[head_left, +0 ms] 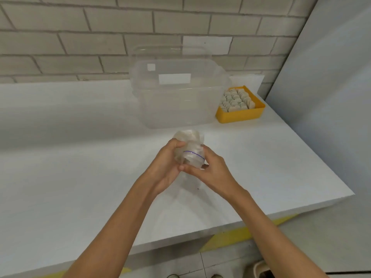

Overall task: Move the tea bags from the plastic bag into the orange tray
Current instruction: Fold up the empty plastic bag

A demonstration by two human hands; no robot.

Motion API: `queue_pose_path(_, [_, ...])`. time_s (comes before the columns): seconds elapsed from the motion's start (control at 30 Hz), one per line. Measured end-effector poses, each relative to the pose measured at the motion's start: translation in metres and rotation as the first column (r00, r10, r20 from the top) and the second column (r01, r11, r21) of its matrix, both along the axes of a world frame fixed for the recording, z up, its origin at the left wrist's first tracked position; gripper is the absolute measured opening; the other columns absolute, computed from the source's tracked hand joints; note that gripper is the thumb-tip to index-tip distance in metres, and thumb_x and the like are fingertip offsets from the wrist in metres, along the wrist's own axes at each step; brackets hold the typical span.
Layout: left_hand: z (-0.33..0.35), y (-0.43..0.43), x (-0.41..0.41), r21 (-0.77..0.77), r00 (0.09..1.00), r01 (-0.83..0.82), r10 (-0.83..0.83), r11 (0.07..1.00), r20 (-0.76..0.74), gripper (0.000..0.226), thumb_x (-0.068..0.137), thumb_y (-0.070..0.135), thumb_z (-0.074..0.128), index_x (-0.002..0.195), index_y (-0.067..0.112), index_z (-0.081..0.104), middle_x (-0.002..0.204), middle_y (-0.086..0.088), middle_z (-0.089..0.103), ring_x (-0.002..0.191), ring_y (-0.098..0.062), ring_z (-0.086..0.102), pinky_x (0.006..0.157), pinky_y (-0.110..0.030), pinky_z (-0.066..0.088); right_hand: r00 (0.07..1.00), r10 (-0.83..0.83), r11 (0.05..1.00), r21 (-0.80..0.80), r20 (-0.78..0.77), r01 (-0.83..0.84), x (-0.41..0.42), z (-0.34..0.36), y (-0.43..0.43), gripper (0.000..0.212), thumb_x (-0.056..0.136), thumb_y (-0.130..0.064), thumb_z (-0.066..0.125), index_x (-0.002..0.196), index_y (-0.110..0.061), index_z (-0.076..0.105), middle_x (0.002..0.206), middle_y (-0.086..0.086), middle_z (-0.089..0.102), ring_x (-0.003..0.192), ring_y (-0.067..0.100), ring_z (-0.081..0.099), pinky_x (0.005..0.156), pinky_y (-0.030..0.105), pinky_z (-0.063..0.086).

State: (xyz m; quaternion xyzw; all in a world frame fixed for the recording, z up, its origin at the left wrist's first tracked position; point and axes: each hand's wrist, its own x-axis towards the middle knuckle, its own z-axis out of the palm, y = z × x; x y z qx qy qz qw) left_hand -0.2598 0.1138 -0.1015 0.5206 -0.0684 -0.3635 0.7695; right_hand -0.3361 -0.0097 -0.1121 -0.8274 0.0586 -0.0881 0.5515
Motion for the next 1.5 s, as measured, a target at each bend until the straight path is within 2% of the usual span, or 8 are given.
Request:
queue_pose_path(0.2, [-0.008,-0.029,-0.024,-0.026,0.999,0.047,-0.047,0.999,-0.013,0.034,0.1,0.027,0.044,0.127,0.014,0.059,0.123,-0.004,0.065,0.11,-0.021,0.064,0.099,-0.038,0.049,0.964,-0.251,0.967,-0.025,0.087,0.254,-0.033,-0.008,-0.041,0.014,0.083,-0.011,0.071,0.08,-0.024,0.065,0.061,-0.015,0.06,0.057,0.001,0.051,0.058,0.01,0.038])
queue_pose_path(0.4, [-0.024,-0.077,-0.072,0.209,0.979,0.141,-0.168,0.968,0.119,0.045,0.092,0.05,0.052,0.134,0.034,0.049,0.132,0.005,0.055,0.122,-0.018,0.055,0.099,-0.043,0.049,0.922,-0.383,0.921,0.103,0.049,0.377,-0.096,-0.011,-0.083,0.013,0.08,-0.008,0.073,0.091,-0.015,0.074,0.084,0.004,0.074,0.083,0.026,0.069,0.078,0.043,0.057])
queue_pose_path(0.6, [-0.02,-0.134,-0.165,-0.041,0.975,0.21,-0.213,0.977,-0.07,0.041,0.079,0.035,0.061,0.113,0.011,0.064,0.1,-0.006,0.071,0.09,-0.021,0.069,0.087,-0.035,0.057,0.892,-0.422,0.905,0.013,0.165,0.426,-0.182,-0.008,-0.136,0.032,0.079,-0.002,0.072,0.084,-0.033,0.069,0.102,-0.008,0.055,0.088,0.0,0.059,0.073,0.014,0.045])
queue_pose_path(0.77, [-0.062,-0.173,-0.253,0.008,0.984,0.166,-0.166,0.986,-0.06,0.028,0.089,0.006,0.061,0.116,0.003,0.062,0.103,-0.01,0.073,0.093,-0.018,0.07,0.079,-0.026,0.057,0.932,-0.337,0.924,-0.14,0.133,0.355,-0.268,-0.039,-0.19,0.018,0.069,-0.009,0.075,0.086,-0.004,0.071,0.101,-0.004,0.049,0.087,0.005,0.053,0.071,0.019,0.044])
queue_pose_path(0.93, [-0.159,-0.213,-0.325,0.284,0.997,0.073,-0.06,0.956,-0.054,0.028,0.089,0.009,0.065,0.117,0.003,0.061,0.1,-0.016,0.073,0.084,-0.021,0.072,0.076,-0.03,0.059,0.959,-0.282,0.904,-0.334,0.006,0.268,-0.334,-0.118,-0.227,0.038,0.072,-0.012,0.075,0.108,-0.01,0.065,0.099,-0.007,0.041,0.086,-0.007,0.046,0.071,0.005,0.039])
queue_pose_path(1.1, [-0.302,-0.244,-0.36,0.529,0.988,-0.028,0.103,0.848,-0.113,0.039,0.083,0.013,0.073,0.11,0.007,0.045,0.089,-0.015,0.072,0.071,-0.021,0.073,0.071,-0.034,0.061,0.945,-0.193,0.947,-0.304,-0.265,0.108,-0.38,-0.24,-0.239,0.065,0.086,-0.016,0.065,0.139,-0.039,0.037,0.112,-0.011,0.048,0.095,0.002,0.051,0.079,0.016,0.044])
queue_pose_path(1.3, [-0.46,-0.276,-0.393,0.706,0.983,0.056,0.085,0.706,-0.163,0.034,0.075,0.015,0.075,0.087,0.02,0.044,0.101,-0.012,0.065,0.088,-0.027,0.069,0.08,-0.043,0.058,0.825,-0.257,0.951,-0.281,-0.503,0.125,-0.41,-0.391,-0.248,0.042,0.092,-0.017,0.057,0.132,-0.021,0.045,0.123,0.006,0.055,0.085,0.01,0.05,0.068,0.009,0.036])
queue_pose_path(1.5, [-0.563,-0.301,-0.405,0.788,0.974,0.186,-0.004,0.587,-0.226,0.027,0.083,0.02,0.07,0.092,0.013,0.046,0.096,-0.005,0.055,0.087,-0.022,0.056,0.074,-0.03,0.05,0.704,-0.224,0.963,-0.262,-0.674,0.057,-0.423,-0.494,-0.25,0.049,0.096,-0.009,0.048,0.143,-0.013,0.035,0.136,0.014,0.042,0.119,0.027,0.049,0.096,0.022,0.037])
